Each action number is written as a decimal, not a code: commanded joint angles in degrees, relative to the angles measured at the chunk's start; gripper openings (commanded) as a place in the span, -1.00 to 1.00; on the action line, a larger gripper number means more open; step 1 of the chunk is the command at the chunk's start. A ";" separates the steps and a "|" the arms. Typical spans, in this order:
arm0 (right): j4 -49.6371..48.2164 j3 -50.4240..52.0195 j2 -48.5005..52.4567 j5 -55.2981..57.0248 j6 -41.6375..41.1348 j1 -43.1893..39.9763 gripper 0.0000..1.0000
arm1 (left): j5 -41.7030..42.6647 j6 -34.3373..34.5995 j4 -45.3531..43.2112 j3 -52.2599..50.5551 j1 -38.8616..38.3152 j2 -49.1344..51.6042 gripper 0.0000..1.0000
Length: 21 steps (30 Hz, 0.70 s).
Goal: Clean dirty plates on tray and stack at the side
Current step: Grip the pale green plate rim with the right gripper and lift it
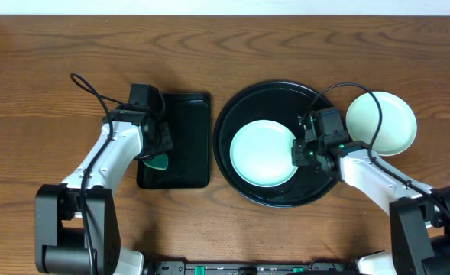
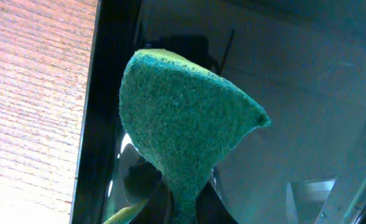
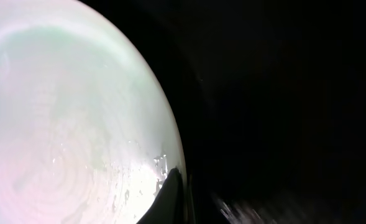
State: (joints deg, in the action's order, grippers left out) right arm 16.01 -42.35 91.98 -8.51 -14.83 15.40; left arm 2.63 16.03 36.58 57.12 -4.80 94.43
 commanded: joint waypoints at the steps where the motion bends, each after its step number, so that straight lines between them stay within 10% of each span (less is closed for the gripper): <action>1: 3.17 -2.47 -4.17 1.57 0.09 -1.97 -0.98 | -0.07 -0.74 -0.04 -0.22 0.28 -0.17 -0.85; 21: 23.32 -20.28 -11.30 1.97 -2.82 -4.04 -0.98 | -0.13 -0.76 2.16 -0.22 0.28 -5.97 -0.85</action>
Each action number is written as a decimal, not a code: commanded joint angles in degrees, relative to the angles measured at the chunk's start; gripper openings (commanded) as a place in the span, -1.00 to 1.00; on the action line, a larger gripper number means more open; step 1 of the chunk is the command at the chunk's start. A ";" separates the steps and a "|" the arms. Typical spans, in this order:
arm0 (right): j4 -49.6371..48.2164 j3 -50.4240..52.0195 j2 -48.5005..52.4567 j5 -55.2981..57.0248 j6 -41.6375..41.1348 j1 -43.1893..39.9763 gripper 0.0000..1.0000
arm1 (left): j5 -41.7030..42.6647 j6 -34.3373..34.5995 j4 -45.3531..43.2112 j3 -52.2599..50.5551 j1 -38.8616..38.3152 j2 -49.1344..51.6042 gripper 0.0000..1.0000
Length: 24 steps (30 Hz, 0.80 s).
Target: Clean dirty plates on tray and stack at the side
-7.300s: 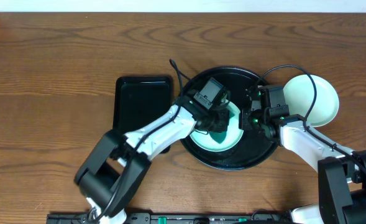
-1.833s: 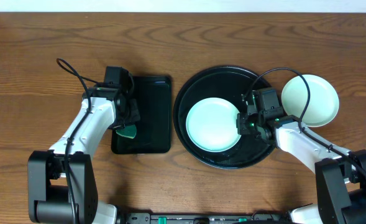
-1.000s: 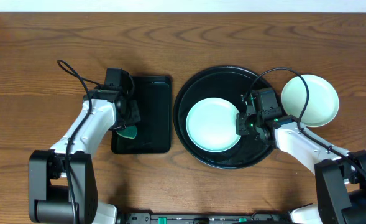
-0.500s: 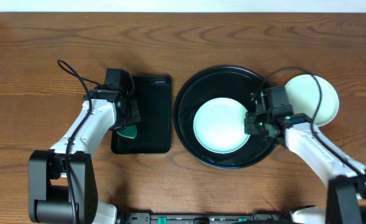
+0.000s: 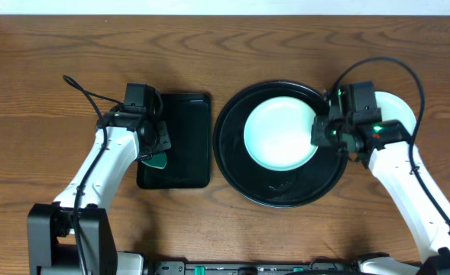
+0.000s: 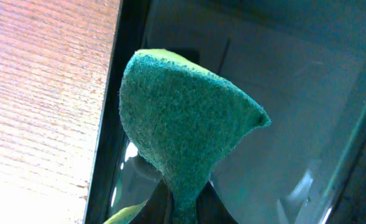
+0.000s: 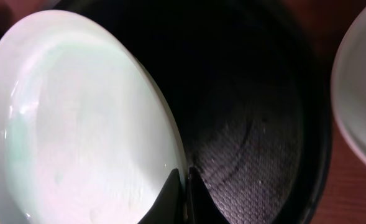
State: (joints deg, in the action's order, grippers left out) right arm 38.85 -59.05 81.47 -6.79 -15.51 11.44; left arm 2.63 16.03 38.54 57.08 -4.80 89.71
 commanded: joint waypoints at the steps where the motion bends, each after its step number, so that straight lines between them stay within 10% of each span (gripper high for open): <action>1: 0.57 -4.22 -0.79 0.42 -2.69 0.13 -0.98 | -0.11 -0.76 0.22 -0.17 0.28 -1.27 -0.85; 24: -16.17 -6.49 9.29 4.70 -13.29 12.04 -0.97 | -0.15 -0.76 0.42 -0.17 0.28 -1.25 -0.84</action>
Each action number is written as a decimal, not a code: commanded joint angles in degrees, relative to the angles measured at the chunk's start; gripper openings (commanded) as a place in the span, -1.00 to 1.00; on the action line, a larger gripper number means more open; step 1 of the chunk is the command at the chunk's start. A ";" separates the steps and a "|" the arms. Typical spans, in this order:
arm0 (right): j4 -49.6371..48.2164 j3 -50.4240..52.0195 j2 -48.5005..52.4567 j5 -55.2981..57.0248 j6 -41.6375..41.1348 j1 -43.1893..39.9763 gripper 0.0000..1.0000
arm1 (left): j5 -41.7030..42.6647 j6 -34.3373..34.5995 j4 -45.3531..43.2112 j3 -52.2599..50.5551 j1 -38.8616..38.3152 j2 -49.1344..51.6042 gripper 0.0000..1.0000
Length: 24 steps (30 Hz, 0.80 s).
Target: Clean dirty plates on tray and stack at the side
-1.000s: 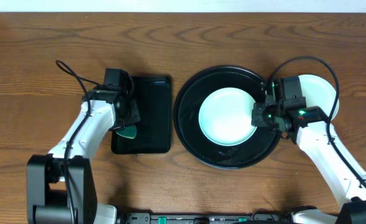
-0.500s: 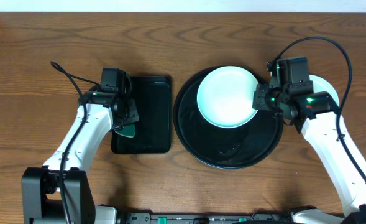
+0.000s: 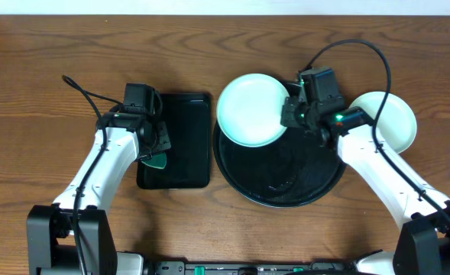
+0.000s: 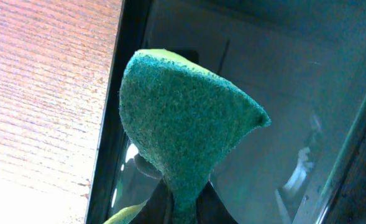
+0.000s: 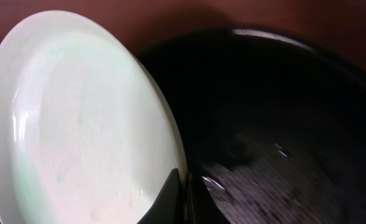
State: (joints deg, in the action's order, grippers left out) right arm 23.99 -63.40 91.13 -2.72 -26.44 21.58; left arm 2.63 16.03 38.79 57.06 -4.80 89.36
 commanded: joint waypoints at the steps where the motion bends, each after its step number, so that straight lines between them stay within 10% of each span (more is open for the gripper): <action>1: -1.84 -2.45 -0.35 1.40 -2.82 2.49 -0.98 | -0.13 -0.76 0.20 -0.15 0.28 -0.90 -0.84; 24: -26.97 -3.04 13.14 19.32 2.08 18.49 -0.98 | -0.13 -0.76 0.37 -0.15 0.28 -0.90 -0.84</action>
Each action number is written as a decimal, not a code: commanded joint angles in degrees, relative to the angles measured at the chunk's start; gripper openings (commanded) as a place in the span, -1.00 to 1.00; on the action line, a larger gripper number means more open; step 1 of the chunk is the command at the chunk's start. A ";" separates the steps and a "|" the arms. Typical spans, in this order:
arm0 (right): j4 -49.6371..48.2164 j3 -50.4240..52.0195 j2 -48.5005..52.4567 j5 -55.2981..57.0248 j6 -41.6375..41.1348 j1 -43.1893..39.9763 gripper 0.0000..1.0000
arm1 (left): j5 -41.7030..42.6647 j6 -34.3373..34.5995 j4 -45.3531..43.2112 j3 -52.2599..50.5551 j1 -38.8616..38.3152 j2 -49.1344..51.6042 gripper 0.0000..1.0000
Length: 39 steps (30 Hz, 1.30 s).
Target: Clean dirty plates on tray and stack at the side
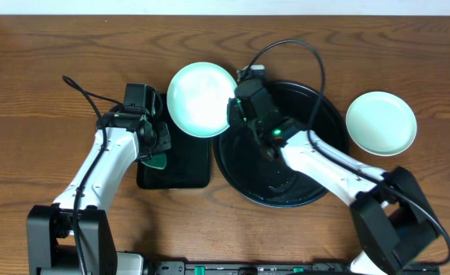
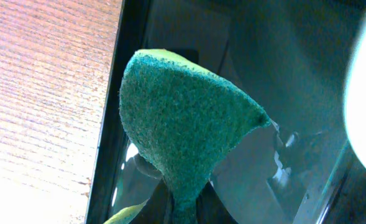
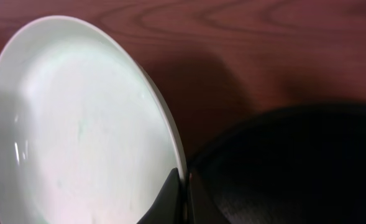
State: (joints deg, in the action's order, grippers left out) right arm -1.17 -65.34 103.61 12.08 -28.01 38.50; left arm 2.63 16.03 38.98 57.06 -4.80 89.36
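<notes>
My right gripper (image 1: 232,113) is shut on the rim of a pale green plate (image 1: 202,88), held over the top right corner of the black rectangular tray (image 1: 180,164). In the right wrist view the plate (image 3: 77,124) fills the left, with the gripper (image 3: 184,186) pinching its edge. My left gripper (image 1: 157,149) is shut on a green sponge (image 2: 183,124) and hovers over the rectangular tray's left side. The round black tray (image 1: 316,168) holds no plate. Another pale green plate (image 1: 381,122) lies on the table at the right.
Brown wooden table (image 1: 49,69) all round. A cable (image 1: 286,53) loops above the right arm, and another cable (image 1: 83,88) trails from the left arm. The right arm lies across the round tray.
My right gripper has carried the plate leftward, from over the round tray's upper left edge to over the rectangular tray's top right corner. The left gripper and sponge have stayed put.
My right gripper first held the plate's rim low in the round tray. Later the plate was lifted toward the tray's upper part, then at its upper left edge, and now it is over the rectangular tray. My left gripper held the sponge throughout.
</notes>
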 commanded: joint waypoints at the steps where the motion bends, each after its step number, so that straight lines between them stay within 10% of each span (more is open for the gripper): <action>1: -2.56 -1.09 0.74 5.53 4.87 2.05 -0.97 | -0.13 -0.76 0.15 -0.15 0.28 -0.90 -0.84; 39: -53.18 -1.14 0.76 30.38 80.43 15.54 -0.98 | -0.13 -0.76 0.13 -0.15 0.28 -0.90 -0.84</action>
State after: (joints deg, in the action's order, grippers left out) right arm -53.23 -65.65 104.62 41.28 47.79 52.69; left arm 2.68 16.03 38.98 57.06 -4.80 89.36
